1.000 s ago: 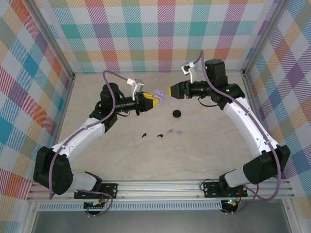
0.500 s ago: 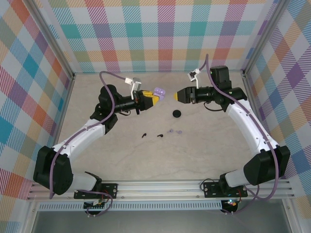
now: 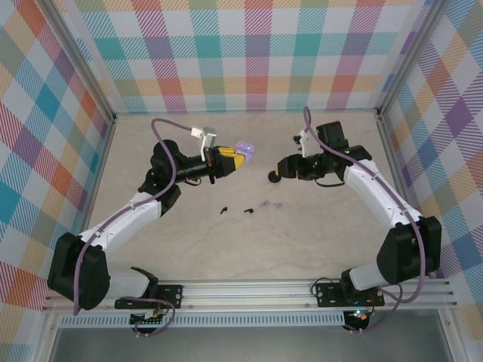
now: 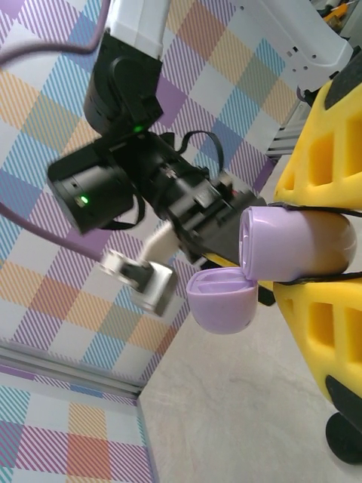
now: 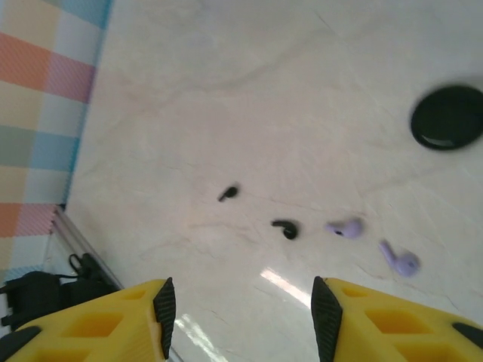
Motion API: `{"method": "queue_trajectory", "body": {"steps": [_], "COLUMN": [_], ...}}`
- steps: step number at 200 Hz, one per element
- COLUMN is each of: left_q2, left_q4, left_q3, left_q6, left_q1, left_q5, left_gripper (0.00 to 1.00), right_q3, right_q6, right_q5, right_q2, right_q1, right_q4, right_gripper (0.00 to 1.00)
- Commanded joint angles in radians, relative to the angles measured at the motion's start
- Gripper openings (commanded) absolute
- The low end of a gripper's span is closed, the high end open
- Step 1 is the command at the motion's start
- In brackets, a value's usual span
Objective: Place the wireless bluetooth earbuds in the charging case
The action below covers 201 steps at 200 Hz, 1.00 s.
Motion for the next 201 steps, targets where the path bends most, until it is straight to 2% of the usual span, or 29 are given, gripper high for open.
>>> {"method": "queue_trajectory", "body": {"steps": [1,30,89,138,201], "left_q2": [-0.054,-0.092,-0.134,-0.15,-0.152], "left_q4": [-0.022,-0.067,-0.097,-0.128,-0.134], "left_q3": [-0.005,-0.012,-0.016,-0.018,-0.016], "left_q6": [0.056,0.095,0.109,0.127,0.13], "left_q1": [-0.029,-0.045,-0.055,-0.058,-0.058], "left_q5": [-0.026,-0.04,-0.053,-0.063,-0.063], "left_gripper": [0.06,0.06,0.07,0.07,0.07], "right_q3": [-0.054,-0.113,-0.161,-0.177,-0.163], "right_q6": [0.048,0.08,0.13,0.175,0.204], "right_q5": [0.117,0.177,0.119,0.074,0.104], "right_q2": [0.041,0.088,0.185,0.266,0.328], "right_q1": [0.018,0.043,0.094,0.097,0.097], "right_q4": [-0.039,-0.036,0.016,0.064,0.079], "right_gripper": [0.52,0.51,0.47,0.37,0.35]}}
